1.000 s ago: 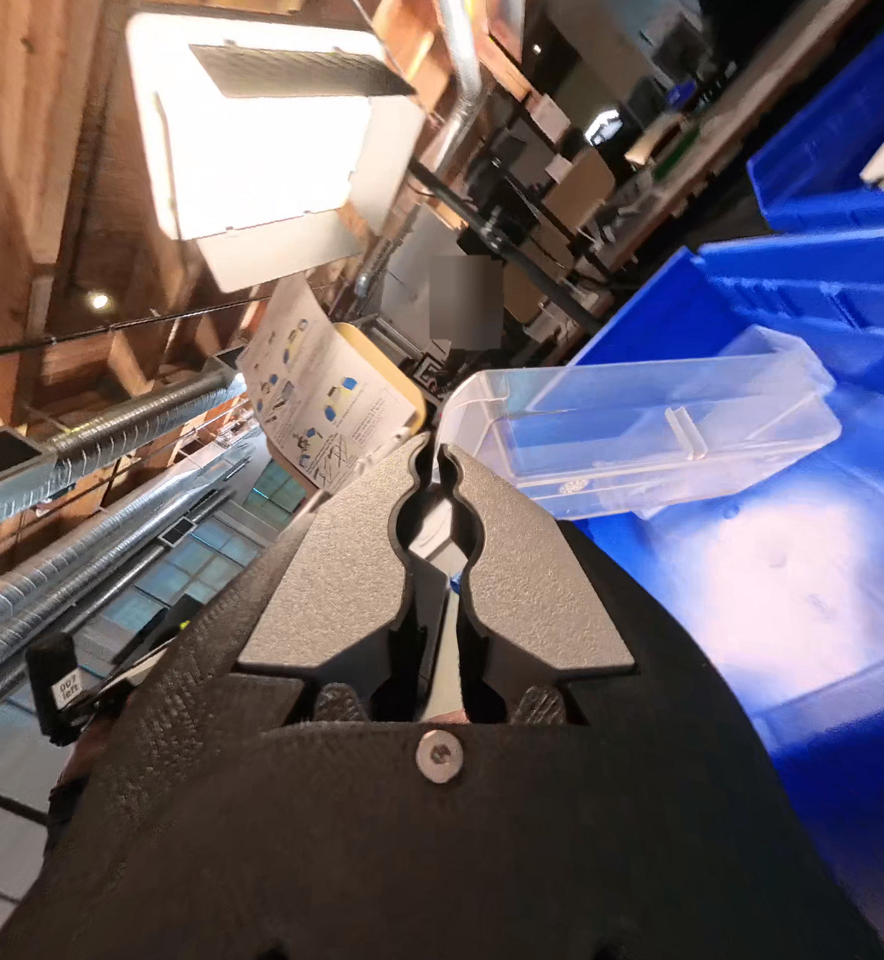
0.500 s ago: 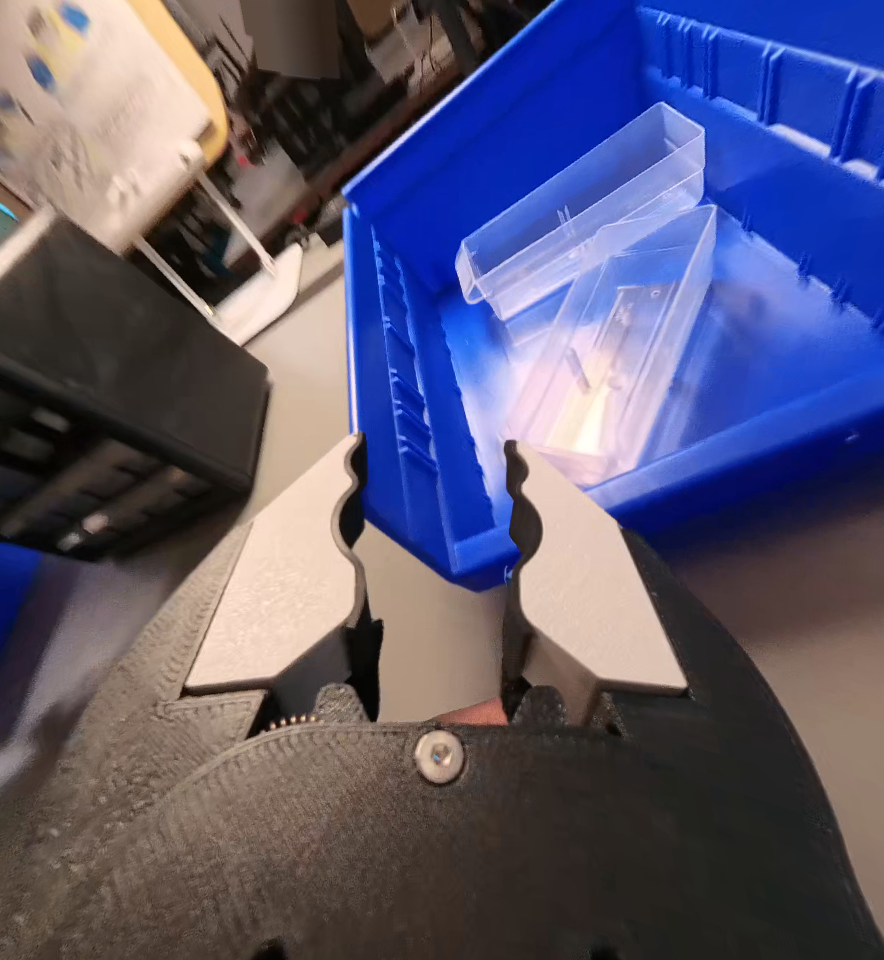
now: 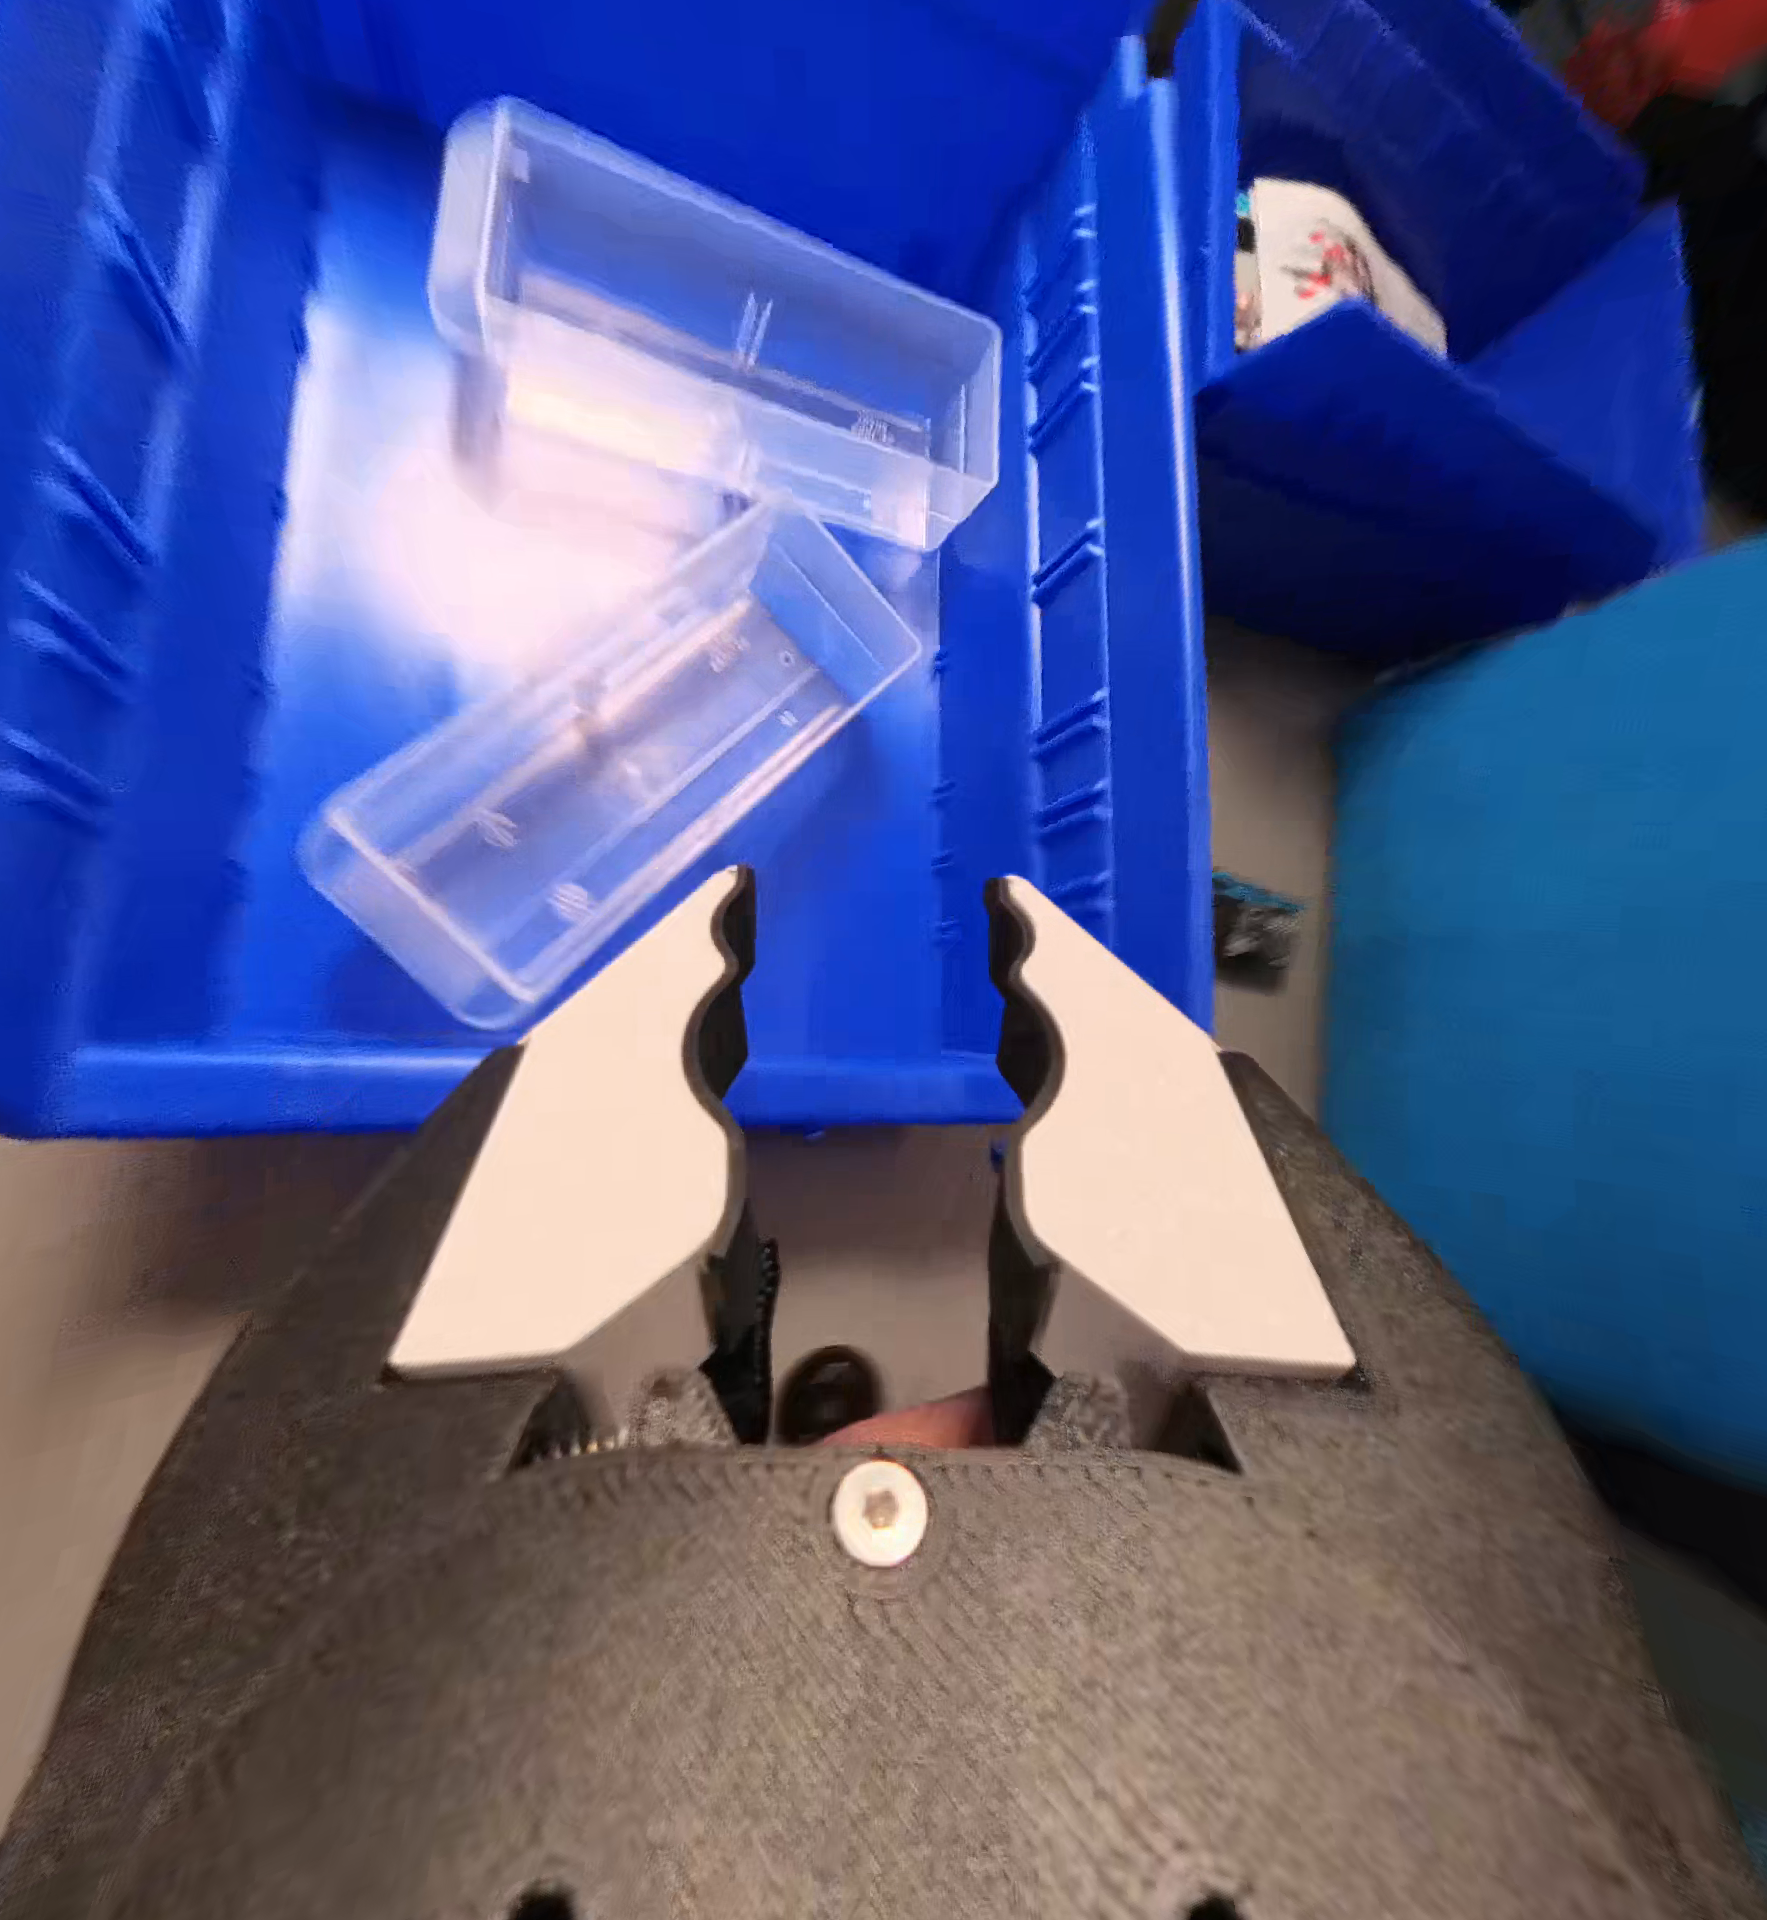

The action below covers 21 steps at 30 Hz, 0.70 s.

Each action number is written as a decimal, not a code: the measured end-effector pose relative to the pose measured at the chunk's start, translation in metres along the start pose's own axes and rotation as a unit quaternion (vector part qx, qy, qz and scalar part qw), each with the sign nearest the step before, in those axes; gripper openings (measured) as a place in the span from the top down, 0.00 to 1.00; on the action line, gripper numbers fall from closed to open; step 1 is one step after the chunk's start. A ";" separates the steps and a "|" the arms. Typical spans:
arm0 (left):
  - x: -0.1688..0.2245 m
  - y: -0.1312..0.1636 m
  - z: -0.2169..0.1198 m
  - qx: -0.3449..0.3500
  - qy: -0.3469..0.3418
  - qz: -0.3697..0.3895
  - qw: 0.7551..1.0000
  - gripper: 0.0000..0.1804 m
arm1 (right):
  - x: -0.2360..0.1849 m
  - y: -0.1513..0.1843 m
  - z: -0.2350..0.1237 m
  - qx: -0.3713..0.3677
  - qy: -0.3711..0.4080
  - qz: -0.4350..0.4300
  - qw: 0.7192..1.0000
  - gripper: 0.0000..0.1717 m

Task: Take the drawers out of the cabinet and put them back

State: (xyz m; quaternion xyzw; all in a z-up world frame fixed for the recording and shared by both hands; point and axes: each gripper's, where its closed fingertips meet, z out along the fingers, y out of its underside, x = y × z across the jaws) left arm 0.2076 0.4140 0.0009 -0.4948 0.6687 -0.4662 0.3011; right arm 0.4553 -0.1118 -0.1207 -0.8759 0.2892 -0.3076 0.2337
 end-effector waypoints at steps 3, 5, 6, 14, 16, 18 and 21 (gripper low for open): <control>0.000 0.000 0.000 0.001 0.002 -0.001 1.000 0.73 | 0.004 0.008 0.024 -0.052 0.016 -0.180 0.982 0.72; 0.000 0.000 0.000 0.001 0.003 -0.001 1.000 0.73 | 0.003 0.018 0.037 -0.094 0.006 -0.257 0.962 0.71; 0.000 0.000 0.000 0.001 0.003 0.000 1.000 0.73 | -0.003 0.021 0.042 -0.109 -0.011 -0.269 0.957 0.68; 0.000 0.000 0.000 0.000 0.004 0.000 1.000 0.73 | -0.044 -0.015 0.059 -0.060 -0.061 -0.237 0.968 0.53; 0.000 0.000 0.000 0.000 0.004 0.000 1.000 0.73 | -0.049 -0.021 0.059 -0.041 -0.081 -0.225 0.970 0.51; 0.000 0.000 0.000 0.000 0.005 0.001 1.000 0.73 | -0.052 -0.030 0.057 -0.009 -0.085 -0.243 0.966 0.49; 0.000 0.000 0.000 -0.001 0.005 0.001 1.000 0.73 | -0.062 -0.035 0.050 0.029 -0.092 -0.338 0.936 0.51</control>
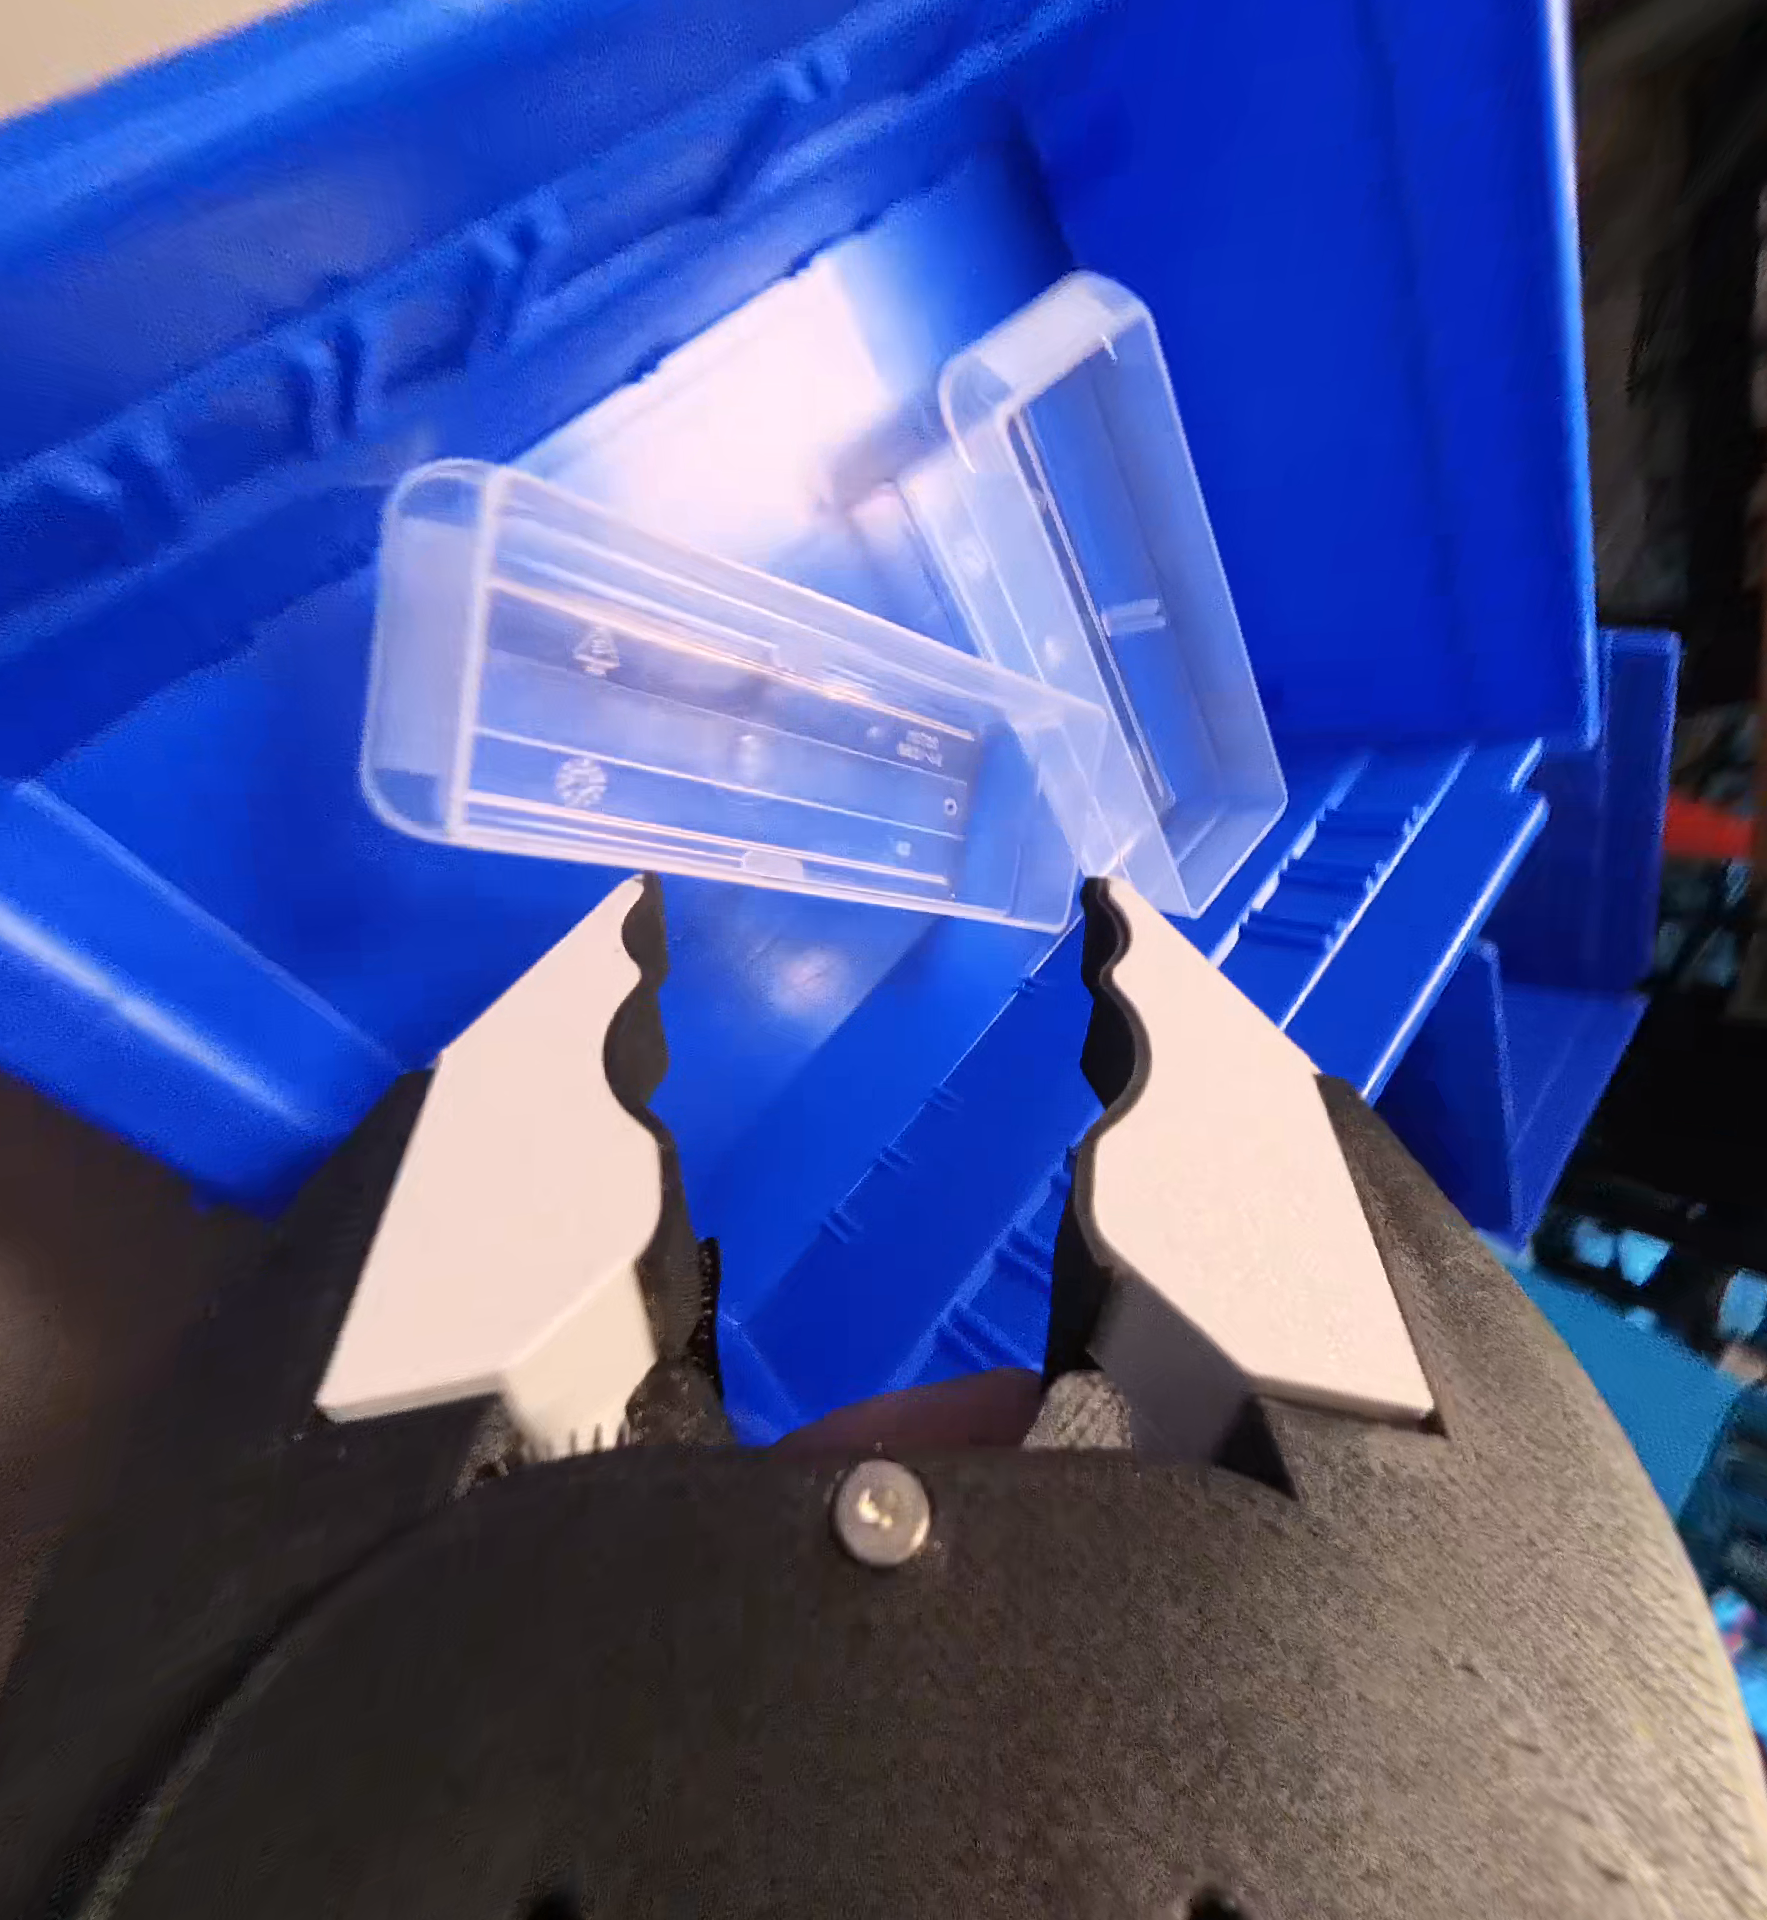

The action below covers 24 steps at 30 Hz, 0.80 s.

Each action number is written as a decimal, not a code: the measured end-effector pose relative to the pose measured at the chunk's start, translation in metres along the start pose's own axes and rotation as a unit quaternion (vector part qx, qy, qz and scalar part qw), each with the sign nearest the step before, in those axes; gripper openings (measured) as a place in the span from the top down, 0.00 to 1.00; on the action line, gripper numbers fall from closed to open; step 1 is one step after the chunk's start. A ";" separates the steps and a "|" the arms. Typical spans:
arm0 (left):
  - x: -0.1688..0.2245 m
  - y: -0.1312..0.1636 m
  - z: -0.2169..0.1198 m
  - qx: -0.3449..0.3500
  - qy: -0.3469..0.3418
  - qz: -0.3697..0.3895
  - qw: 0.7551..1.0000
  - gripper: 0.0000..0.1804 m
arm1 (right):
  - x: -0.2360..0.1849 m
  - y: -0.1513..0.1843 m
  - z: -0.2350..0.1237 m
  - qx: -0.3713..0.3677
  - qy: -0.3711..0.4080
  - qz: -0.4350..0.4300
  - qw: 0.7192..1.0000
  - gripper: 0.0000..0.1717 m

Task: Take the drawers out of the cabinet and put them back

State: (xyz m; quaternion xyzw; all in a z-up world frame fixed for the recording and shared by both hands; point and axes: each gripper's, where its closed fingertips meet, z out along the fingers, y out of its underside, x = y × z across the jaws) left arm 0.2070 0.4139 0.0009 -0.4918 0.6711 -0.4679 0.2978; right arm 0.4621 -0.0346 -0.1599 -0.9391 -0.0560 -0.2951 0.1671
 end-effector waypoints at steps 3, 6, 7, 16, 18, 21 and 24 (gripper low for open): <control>0.000 0.000 0.000 0.000 0.000 0.000 1.000 0.73 | -0.009 -0.008 -0.006 0.020 -0.029 -0.073 0.997 0.55; 0.000 0.000 0.000 -0.001 -0.001 0.000 1.000 0.73 | -0.015 -0.007 -0.005 0.006 -0.063 -0.135 0.989 0.55; 0.000 0.000 0.000 -0.001 -0.002 0.001 1.000 0.73 | -0.017 -0.005 -0.003 -0.005 -0.076 -0.151 0.986 0.55; 0.000 0.000 0.000 -0.002 -0.006 0.003 1.000 0.73 | -0.035 0.006 0.023 -0.102 -0.101 -0.278 0.950 0.82; 0.000 0.000 0.000 -0.002 -0.006 0.003 1.000 0.73 | -0.035 0.010 0.022 -0.112 -0.107 -0.260 0.953 0.88; 0.000 0.000 0.000 -0.002 -0.004 0.003 1.000 0.73 | -0.032 0.018 0.019 -0.126 -0.111 -0.208 0.964 0.92; 0.000 0.000 0.000 -0.002 -0.004 0.003 1.000 0.73 | -0.025 0.026 0.017 -0.144 -0.107 -0.156 0.971 0.96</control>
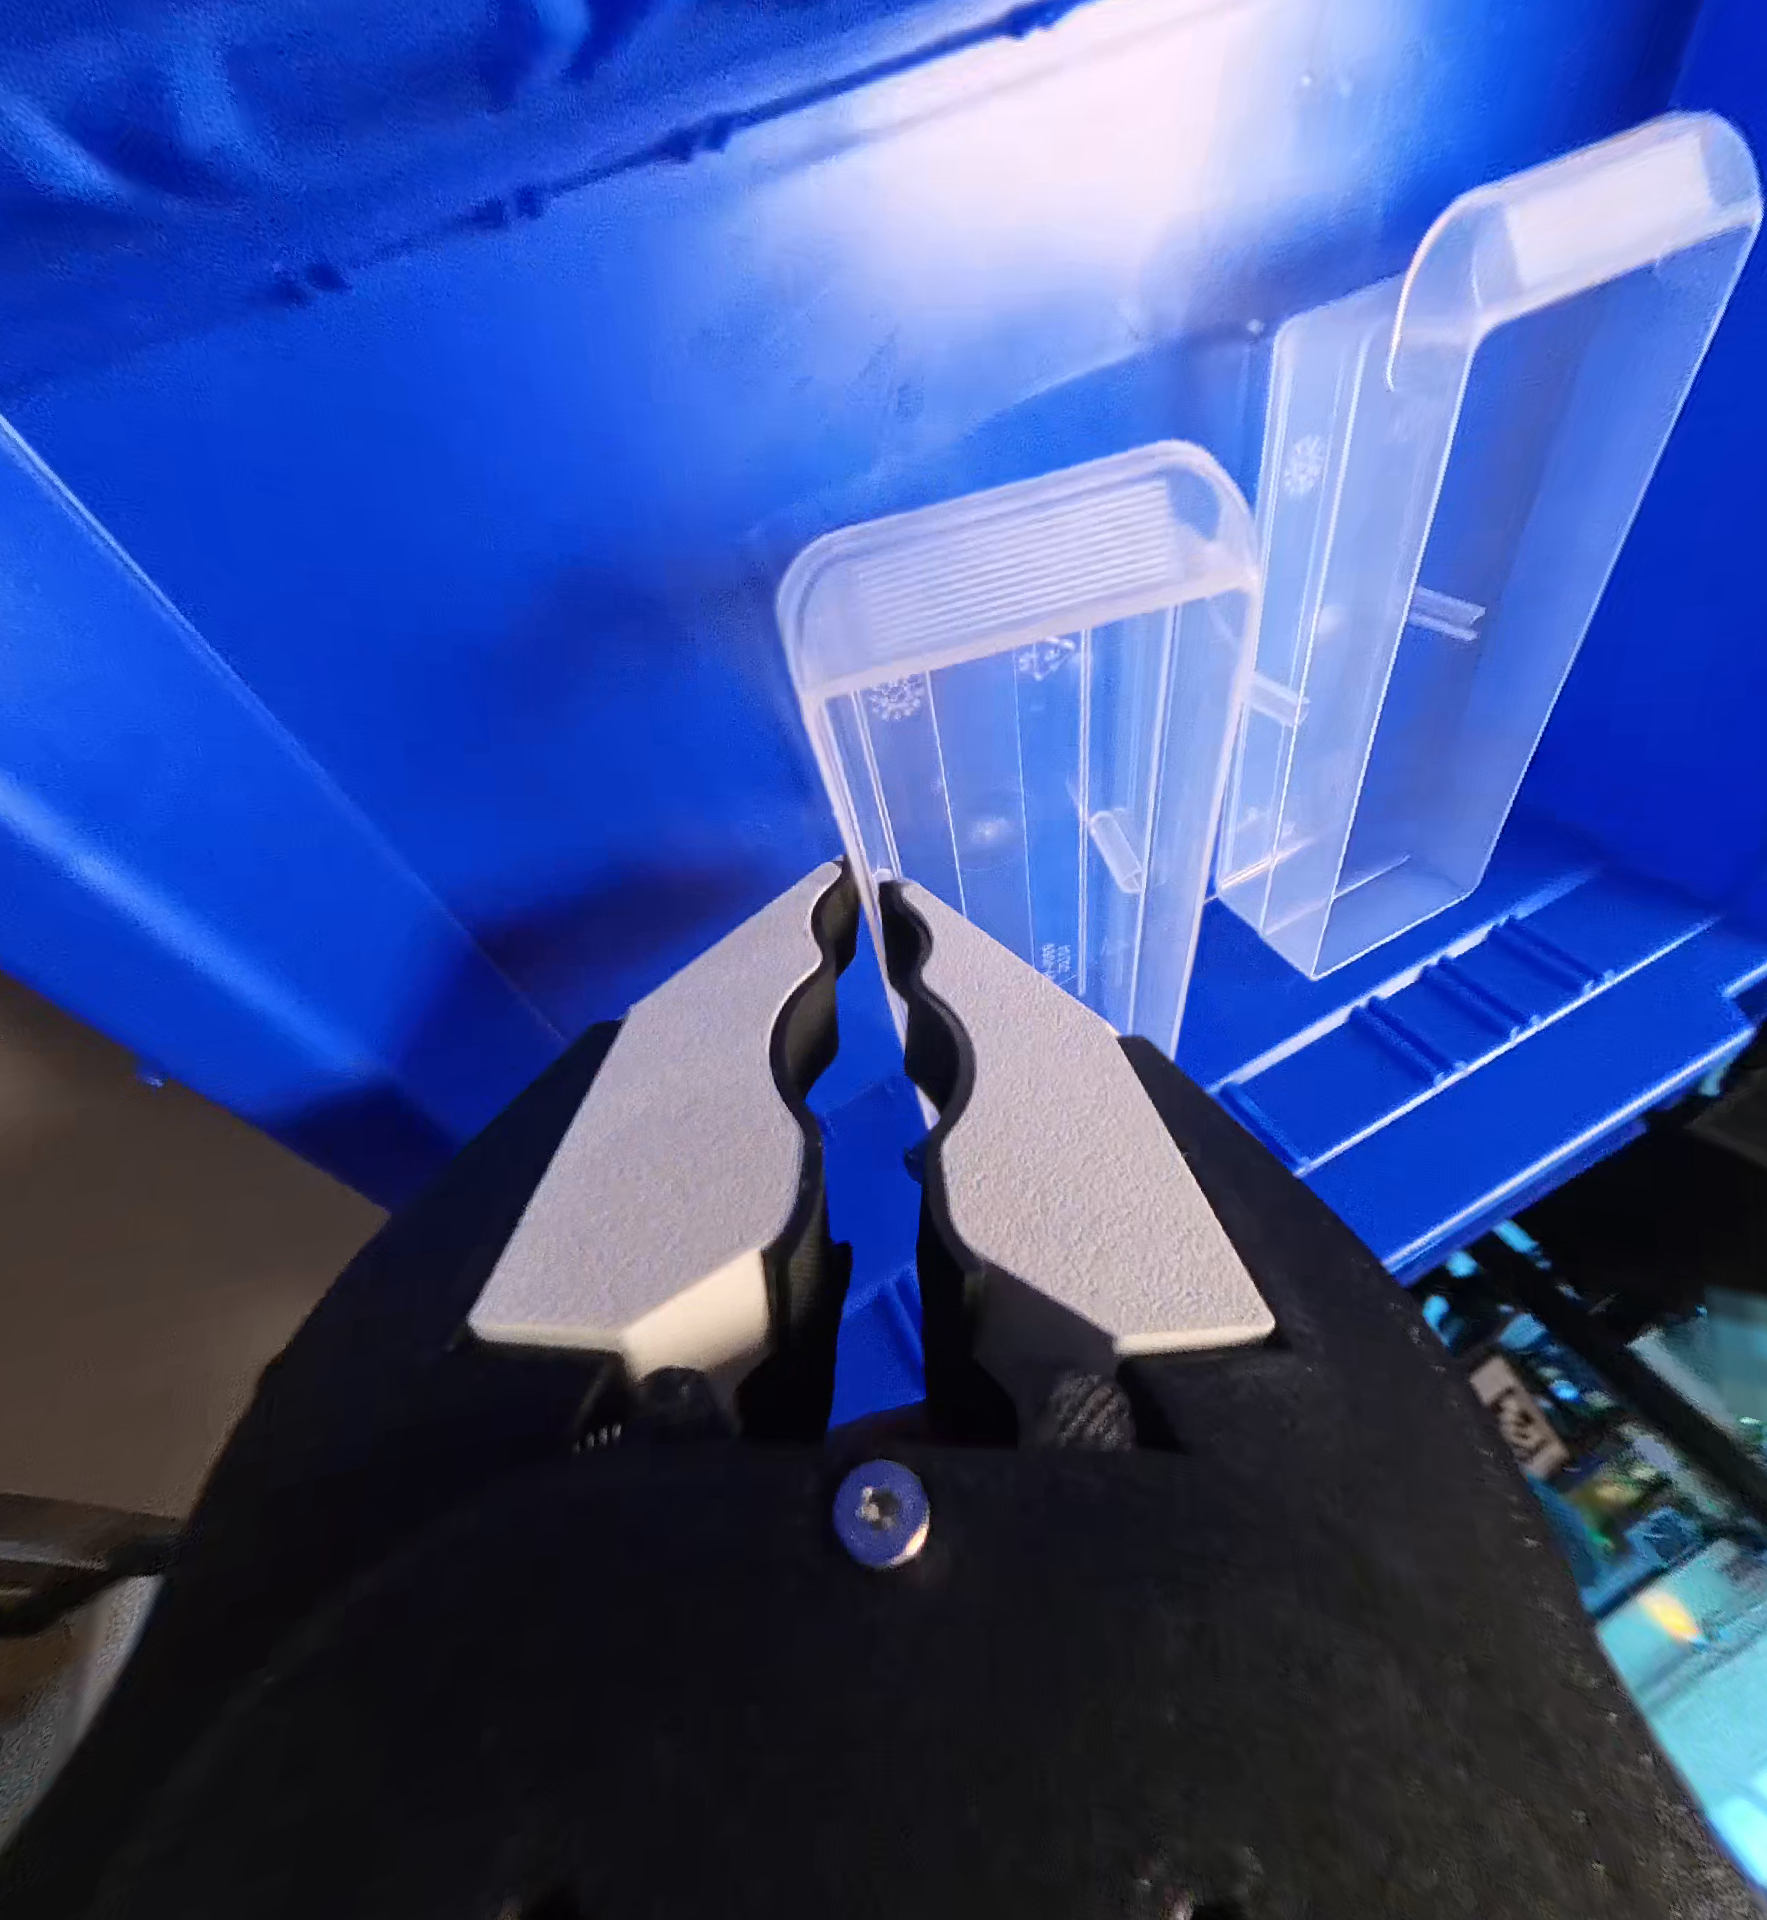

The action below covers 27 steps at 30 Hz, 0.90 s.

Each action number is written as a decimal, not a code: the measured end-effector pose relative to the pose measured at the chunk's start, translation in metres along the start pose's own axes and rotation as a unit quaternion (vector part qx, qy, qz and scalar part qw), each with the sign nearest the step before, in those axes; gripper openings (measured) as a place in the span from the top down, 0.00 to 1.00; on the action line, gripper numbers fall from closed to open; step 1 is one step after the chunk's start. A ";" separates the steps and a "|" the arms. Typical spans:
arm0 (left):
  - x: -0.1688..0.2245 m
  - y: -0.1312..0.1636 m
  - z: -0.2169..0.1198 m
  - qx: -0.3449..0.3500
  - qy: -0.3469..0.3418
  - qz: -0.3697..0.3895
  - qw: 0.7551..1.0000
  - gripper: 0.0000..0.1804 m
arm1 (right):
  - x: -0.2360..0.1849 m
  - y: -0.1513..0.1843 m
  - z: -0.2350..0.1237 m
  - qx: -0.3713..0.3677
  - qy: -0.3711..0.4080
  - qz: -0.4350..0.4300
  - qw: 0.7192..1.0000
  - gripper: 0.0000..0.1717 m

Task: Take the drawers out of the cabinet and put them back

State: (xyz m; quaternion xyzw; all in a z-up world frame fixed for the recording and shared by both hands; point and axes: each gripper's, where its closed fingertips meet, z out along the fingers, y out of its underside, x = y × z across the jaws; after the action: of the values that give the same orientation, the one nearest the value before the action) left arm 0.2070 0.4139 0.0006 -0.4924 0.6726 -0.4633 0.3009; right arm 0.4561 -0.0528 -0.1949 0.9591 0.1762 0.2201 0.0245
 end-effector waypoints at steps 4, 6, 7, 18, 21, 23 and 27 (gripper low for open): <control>0.000 0.000 0.000 0.000 -0.001 0.000 1.000 0.73 | 0.000 -0.001 0.000 0.000 -0.018 0.059 0.998 0.95; 0.000 0.000 0.000 0.000 -0.002 0.000 1.000 0.73 | 0.003 -0.004 0.000 -0.003 -0.023 0.084 0.996 0.95; 0.000 0.000 0.000 0.000 -0.003 0.000 1.000 0.73 | 0.004 -0.005 0.000 -0.005 -0.026 0.100 0.995 0.95; 0.000 0.000 0.000 0.001 0.002 0.000 1.000 0.73 | 0.006 -0.010 -0.005 -0.025 -0.045 0.170 0.984 0.97; 0.000 0.000 0.000 0.001 0.003 0.000 1.000 0.73 | 0.010 -0.012 0.000 -0.023 -0.036 0.132 0.990 0.97; 0.000 0.000 0.000 0.001 0.002 0.000 1.000 0.73 | 0.011 -0.014 0.004 -0.027 -0.027 0.092 0.995 0.97; 0.000 0.000 0.000 0.000 0.000 0.001 1.000 0.73 | 0.016 -0.013 0.015 -0.063 -0.007 -0.010 0.998 0.96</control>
State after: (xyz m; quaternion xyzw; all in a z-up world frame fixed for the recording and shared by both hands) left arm 0.2069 0.4139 0.0006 -0.4916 0.6729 -0.4634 0.3012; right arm 0.4714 -0.0350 -0.2032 0.9552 0.1718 0.2241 0.0885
